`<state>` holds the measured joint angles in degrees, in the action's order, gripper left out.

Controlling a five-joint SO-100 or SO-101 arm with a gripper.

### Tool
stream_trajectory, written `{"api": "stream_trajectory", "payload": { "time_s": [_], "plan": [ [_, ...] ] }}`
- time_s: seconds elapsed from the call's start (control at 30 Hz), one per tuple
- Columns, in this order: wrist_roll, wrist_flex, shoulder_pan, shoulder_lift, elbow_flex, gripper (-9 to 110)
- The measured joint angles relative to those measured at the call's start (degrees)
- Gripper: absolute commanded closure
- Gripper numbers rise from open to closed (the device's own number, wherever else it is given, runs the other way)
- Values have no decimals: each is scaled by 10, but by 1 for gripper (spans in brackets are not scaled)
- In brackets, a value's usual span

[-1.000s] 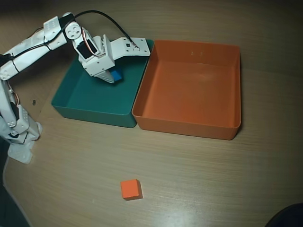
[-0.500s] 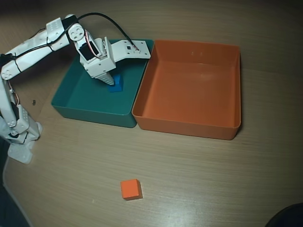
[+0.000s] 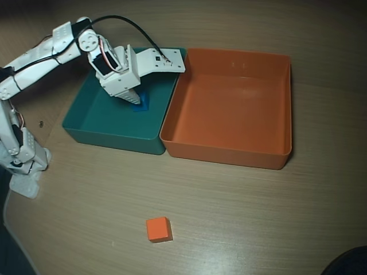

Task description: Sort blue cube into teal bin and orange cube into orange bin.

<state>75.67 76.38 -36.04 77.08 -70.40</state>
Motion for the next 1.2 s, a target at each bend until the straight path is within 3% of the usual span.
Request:
{"api": "stream_trajectory", "payload": {
  "time_s": [0.17,0.7,1.2],
  "plan": [
    [0,0,53,57,0,108],
    [5,0,286,127,0,105],
    [283,-17,428,127,0,105]
  ]
}}
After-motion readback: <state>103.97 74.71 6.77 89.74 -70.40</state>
